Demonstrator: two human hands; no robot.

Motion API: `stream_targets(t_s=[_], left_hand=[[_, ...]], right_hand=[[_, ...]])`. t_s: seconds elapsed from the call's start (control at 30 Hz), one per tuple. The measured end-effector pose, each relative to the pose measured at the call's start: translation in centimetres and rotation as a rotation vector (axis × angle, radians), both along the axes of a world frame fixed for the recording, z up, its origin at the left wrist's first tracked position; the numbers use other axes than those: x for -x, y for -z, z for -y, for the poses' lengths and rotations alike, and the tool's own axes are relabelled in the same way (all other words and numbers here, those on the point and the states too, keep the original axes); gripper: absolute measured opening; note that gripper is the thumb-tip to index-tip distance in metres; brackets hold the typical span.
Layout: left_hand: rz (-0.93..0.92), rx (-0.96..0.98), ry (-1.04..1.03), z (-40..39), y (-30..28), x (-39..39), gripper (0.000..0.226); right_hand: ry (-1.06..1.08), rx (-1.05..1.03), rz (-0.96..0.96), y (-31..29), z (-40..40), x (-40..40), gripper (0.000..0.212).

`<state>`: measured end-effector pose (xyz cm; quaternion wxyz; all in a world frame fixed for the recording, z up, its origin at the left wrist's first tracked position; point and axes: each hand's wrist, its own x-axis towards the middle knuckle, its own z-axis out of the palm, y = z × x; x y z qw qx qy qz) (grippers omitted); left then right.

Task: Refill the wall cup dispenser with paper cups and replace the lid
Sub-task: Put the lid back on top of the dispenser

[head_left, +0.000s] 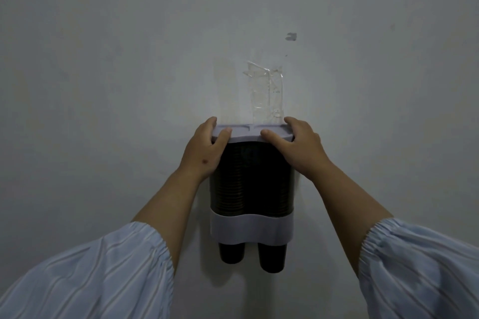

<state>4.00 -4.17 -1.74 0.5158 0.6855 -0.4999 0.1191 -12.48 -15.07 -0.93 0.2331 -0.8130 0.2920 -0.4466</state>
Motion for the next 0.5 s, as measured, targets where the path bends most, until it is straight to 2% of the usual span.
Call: stream_targets(t_s=[0.17, 0.33, 0.43, 0.5], left_hand=[[-0.040, 0.087, 0.033, 0.3, 0.5, -0.2, 0.052], [-0.030, 0.045, -0.024, 0.2, 0.2, -0.4, 0.069], [-0.081, 0.051, 0.005, 0.0, 0.6, 0.3, 0.073], [-0.150, 0.090, 0.030, -0.1, 1.0, 0.9, 0.074]], right_hand=[[-0.001, -0.040, 0.029, 0.2, 0.1, -0.2, 0.098], [0.027, -0.057, -0.017, -0.2, 0.0, 0.1, 0.112], [-0.027, -0.128, 0.043, 0.2, -0.8, 0.1, 0.107], [-0.069, -0.147, 0.095, 0.7, -1.2, -0.1, 0.093]])
